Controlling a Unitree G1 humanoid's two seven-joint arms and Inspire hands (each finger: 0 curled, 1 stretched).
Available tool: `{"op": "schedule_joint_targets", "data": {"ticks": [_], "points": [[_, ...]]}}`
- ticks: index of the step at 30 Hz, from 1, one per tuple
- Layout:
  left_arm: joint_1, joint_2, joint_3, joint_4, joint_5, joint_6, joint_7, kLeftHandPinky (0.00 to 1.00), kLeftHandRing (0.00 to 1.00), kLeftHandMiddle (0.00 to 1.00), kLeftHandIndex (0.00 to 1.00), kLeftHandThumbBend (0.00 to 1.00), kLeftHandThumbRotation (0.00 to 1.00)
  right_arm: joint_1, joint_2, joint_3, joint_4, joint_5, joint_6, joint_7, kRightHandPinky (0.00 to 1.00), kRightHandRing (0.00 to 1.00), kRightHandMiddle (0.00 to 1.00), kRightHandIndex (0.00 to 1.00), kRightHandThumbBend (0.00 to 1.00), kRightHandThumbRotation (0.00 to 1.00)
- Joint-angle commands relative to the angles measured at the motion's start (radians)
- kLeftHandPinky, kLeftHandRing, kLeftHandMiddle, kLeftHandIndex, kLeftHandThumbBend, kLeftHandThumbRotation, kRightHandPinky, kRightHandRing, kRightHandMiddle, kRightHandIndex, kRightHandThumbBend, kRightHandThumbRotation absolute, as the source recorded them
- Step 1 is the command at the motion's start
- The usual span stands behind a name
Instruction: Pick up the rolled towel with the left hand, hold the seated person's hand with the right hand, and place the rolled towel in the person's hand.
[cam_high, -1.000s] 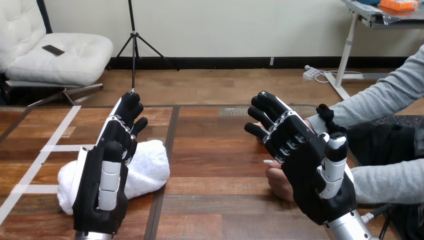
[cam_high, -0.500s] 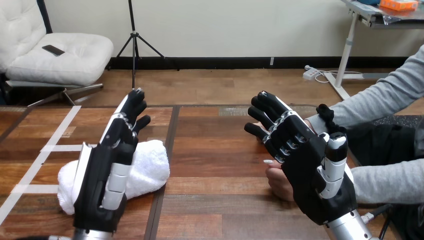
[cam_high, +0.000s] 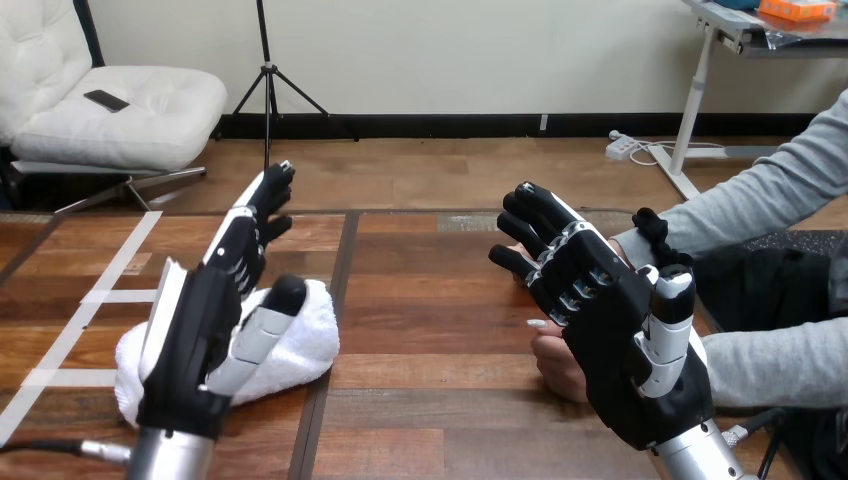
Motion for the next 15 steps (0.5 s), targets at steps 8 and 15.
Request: {"op": "schedule_joint_targets", "data": {"ticks": [8,15], "points": [[-0.130,0.071,0.004,-0.008,0.095,0.036,0.042,0.94,0.97,0.97,0.93,1.00,0.77,-0.059,0.007,0.001,-0.015,-0.002,-0.017,-0.006,0.91,0.95,0.93,0.90,0.92,1.00],[-0.157,0.085,0.003,-0.008,0.126,0.074,0.063,0.92,0.95,0.96,0.92,1.00,0.74,-0.061,0.008,0.003,-0.016,-0.002,-0.012,-0.008,0.92,0.96,0.94,0.90,0.92,1.00]]}}
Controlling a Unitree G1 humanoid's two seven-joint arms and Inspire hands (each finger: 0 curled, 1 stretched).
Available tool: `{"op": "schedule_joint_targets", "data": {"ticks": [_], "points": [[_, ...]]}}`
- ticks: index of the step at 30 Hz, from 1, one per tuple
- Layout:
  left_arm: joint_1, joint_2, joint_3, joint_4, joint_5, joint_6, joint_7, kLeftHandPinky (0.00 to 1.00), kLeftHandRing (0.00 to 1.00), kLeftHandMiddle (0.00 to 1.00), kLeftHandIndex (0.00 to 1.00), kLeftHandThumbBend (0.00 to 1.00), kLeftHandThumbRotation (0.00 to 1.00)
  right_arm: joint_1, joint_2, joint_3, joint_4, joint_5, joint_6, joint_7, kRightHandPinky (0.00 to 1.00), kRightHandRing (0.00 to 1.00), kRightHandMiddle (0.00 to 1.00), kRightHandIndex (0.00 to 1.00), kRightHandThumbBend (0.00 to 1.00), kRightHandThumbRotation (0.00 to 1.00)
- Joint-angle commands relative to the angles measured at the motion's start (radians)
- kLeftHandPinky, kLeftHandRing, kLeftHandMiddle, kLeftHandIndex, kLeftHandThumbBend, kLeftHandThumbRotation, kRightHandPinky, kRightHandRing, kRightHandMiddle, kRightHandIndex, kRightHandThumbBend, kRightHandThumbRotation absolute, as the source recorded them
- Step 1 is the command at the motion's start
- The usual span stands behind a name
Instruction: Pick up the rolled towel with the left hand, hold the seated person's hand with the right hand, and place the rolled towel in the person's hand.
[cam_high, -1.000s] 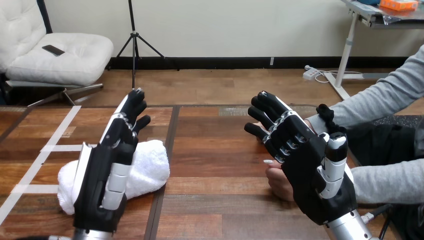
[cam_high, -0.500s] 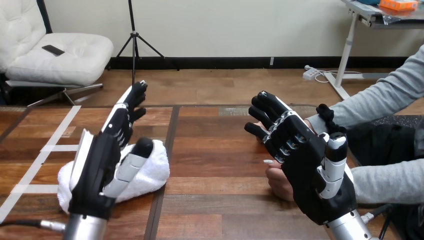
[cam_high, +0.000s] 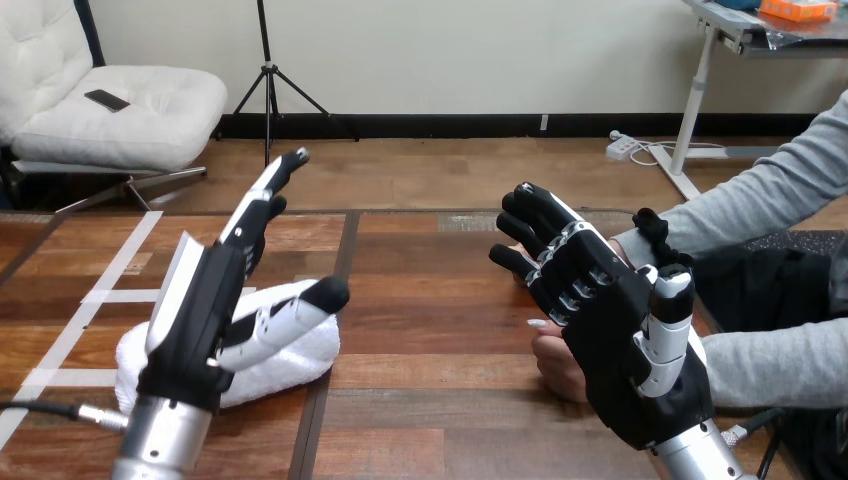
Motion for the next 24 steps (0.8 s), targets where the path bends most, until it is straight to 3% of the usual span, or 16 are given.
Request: {"op": "schedule_joint_targets", "data": {"ticks": [1,10,24], "points": [[-0.095,0.027,0.003,-0.009,0.020,0.027,0.025,0.91,0.95,0.96,0.92,1.00,0.74,-0.062,0.007,0.001,-0.014,0.001,-0.013,-0.003,0.92,0.96,0.94,0.90,0.92,1.00],[-0.143,0.050,-0.003,0.015,0.030,0.071,0.029,0.91,0.95,0.96,0.94,1.00,0.67,-0.073,0.009,-0.001,0.001,0.010,-0.018,0.010,0.93,0.96,0.94,0.90,0.92,1.00],[-0.214,0.109,-0.027,0.062,0.189,0.188,0.091,0.89,0.97,0.99,0.98,1.00,0.64,-0.079,0.013,0.001,0.004,-0.009,-0.032,0.000,0.93,0.95,0.93,0.89,0.93,1.00]]}}
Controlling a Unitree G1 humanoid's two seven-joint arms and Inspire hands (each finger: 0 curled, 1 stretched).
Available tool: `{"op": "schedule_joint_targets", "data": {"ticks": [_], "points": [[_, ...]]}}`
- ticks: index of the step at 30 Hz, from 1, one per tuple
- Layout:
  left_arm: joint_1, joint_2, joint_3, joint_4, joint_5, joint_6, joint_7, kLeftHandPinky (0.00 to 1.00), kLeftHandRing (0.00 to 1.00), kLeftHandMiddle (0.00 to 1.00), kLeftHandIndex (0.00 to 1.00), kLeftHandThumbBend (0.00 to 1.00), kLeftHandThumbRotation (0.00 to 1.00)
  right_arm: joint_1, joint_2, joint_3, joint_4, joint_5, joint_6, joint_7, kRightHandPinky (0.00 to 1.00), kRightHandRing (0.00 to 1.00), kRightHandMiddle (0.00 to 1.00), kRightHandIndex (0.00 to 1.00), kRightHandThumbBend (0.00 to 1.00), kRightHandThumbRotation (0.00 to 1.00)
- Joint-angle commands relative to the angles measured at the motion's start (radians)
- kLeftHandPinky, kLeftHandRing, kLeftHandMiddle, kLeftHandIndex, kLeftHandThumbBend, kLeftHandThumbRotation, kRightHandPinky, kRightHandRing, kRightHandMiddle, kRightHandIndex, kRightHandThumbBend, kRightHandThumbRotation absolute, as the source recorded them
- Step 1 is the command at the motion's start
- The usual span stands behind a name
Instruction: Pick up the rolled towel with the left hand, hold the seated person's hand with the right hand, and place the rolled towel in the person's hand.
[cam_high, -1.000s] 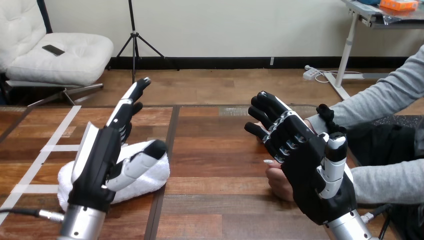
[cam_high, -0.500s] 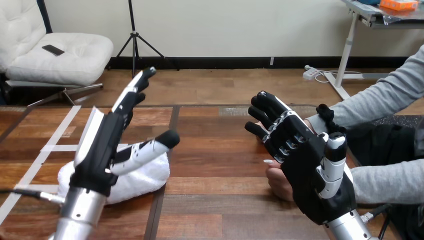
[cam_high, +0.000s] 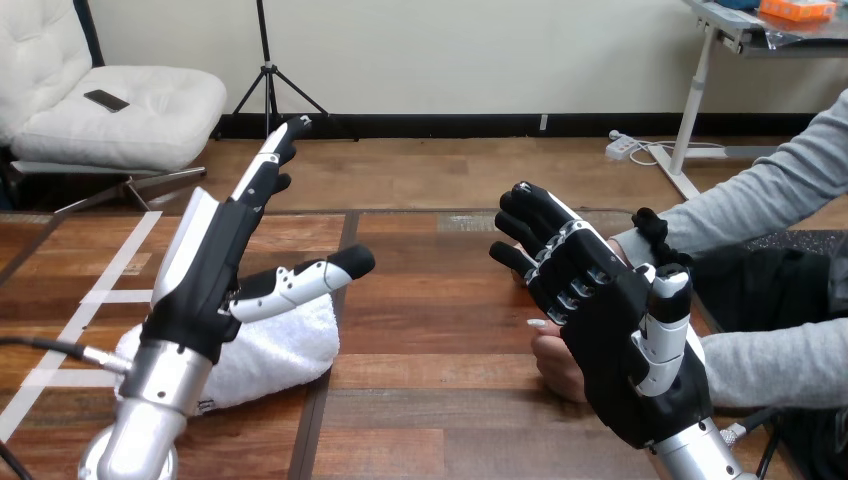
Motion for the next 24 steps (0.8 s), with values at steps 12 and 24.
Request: {"op": "schedule_joint_targets", "data": {"ticks": [12,24], "points": [[-0.143,0.074,-0.058,0.100,0.195,0.103,0.119,0.82,0.95,0.99,0.98,1.00,0.62,-0.077,0.012,-0.001,0.006,0.002,-0.031,0.001,0.95,0.96,0.94,0.90,0.92,1.00],[-0.225,0.114,-0.122,0.212,0.292,0.134,0.171,0.78,0.94,0.99,0.99,1.00,0.55,-0.082,0.015,-0.002,0.009,0.008,-0.029,0.004,0.95,0.96,0.94,0.90,0.92,1.00]]}}
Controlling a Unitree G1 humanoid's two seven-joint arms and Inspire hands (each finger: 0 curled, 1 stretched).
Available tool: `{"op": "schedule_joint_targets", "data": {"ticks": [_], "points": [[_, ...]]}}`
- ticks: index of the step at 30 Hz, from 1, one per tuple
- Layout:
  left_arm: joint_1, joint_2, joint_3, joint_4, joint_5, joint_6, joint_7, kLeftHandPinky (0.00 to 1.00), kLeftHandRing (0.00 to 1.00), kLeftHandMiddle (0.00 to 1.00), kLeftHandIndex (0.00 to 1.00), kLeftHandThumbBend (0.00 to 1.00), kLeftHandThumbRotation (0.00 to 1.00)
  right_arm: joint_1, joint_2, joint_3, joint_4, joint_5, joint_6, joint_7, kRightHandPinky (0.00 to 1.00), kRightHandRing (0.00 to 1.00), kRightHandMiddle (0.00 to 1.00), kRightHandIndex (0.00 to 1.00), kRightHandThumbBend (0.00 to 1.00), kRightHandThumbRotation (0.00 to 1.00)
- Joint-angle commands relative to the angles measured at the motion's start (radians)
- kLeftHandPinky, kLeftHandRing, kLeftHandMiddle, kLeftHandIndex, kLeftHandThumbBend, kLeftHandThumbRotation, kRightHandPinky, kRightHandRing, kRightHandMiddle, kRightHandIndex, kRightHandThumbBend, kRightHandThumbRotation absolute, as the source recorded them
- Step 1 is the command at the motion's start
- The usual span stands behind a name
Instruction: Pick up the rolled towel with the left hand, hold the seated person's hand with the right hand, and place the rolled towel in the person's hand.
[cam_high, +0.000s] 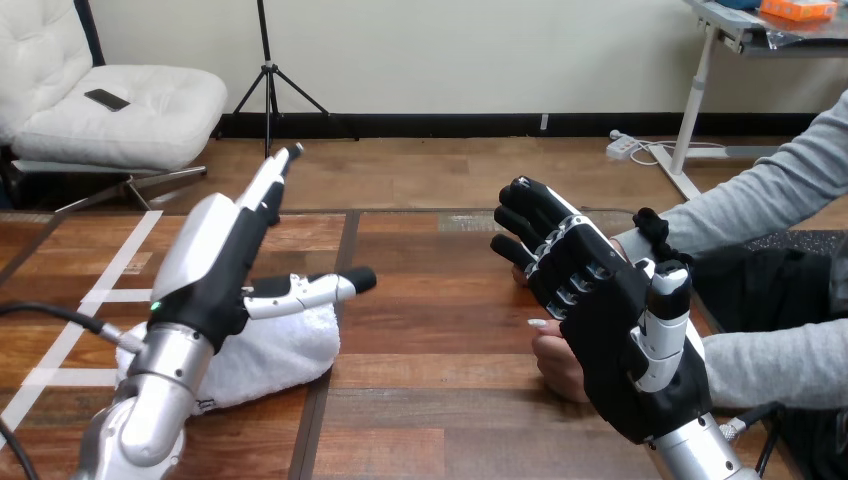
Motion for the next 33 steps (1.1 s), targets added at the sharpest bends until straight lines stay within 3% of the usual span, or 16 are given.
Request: {"op": "schedule_joint_targets", "data": {"ticks": [1,14,33], "points": [[-0.118,0.036,-0.041,0.053,0.038,0.011,0.035,0.78,0.94,0.98,0.99,1.00,0.55,-0.071,0.015,-0.001,0.008,0.011,-0.023,0.003,0.95,0.96,0.94,0.90,0.92,1.00],[-0.218,0.067,-0.117,0.214,0.122,0.020,0.097,0.79,0.93,0.97,0.97,1.00,0.50,-0.072,0.015,-0.002,0.011,0.010,-0.027,0.004,0.94,0.95,0.93,0.89,0.93,1.00],[-0.329,0.088,-0.225,0.395,0.212,0.062,0.173,0.90,0.94,0.96,0.95,1.00,0.56,-0.072,0.016,-0.001,0.008,0.011,-0.027,0.002,0.91,0.94,0.92,0.88,0.93,1.00]]}}
